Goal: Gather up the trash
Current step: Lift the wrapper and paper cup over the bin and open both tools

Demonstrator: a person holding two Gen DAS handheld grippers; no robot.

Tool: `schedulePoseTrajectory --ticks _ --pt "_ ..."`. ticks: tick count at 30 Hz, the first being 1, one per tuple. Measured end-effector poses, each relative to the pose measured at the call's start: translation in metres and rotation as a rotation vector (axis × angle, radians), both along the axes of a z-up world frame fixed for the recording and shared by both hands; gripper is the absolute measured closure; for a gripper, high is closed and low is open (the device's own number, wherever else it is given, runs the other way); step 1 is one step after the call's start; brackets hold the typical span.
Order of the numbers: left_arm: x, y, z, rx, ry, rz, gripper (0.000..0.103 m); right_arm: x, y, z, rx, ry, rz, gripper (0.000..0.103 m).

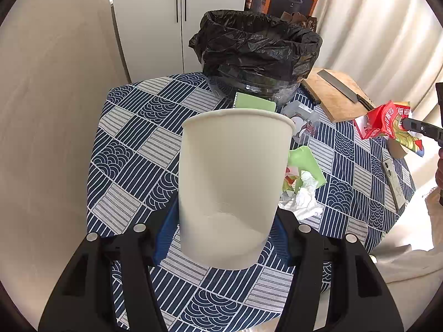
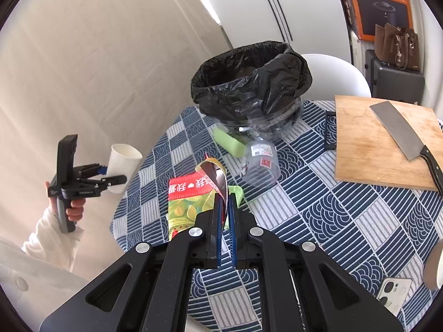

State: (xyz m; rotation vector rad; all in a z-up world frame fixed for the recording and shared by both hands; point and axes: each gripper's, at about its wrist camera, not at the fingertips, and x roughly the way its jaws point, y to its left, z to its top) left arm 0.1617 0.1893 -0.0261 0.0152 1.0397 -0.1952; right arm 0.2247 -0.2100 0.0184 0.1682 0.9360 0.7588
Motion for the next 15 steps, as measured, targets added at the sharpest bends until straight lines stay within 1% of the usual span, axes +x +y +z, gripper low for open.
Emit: schedulePoseTrajectory --ticks 9,13,15 --pt "0.016 -0.007 0.026 -0.013 -0.060 -0.032 0.043 0.012 -0.014 0.022 0.037 -0.045 -0.030 0.098" --pt "0.031 -0.008 0.041 -0.022 -0.088 -0.059 0.043 0.024 -0.016 0.035 0.099 -0.047 -0.011 0.098" --pt "0.039 -0.008 0.047 -0.019 -0.107 -0.072 0.043 0.033 -0.016 0.042 0.115 -0.050 -0.014 0.098"
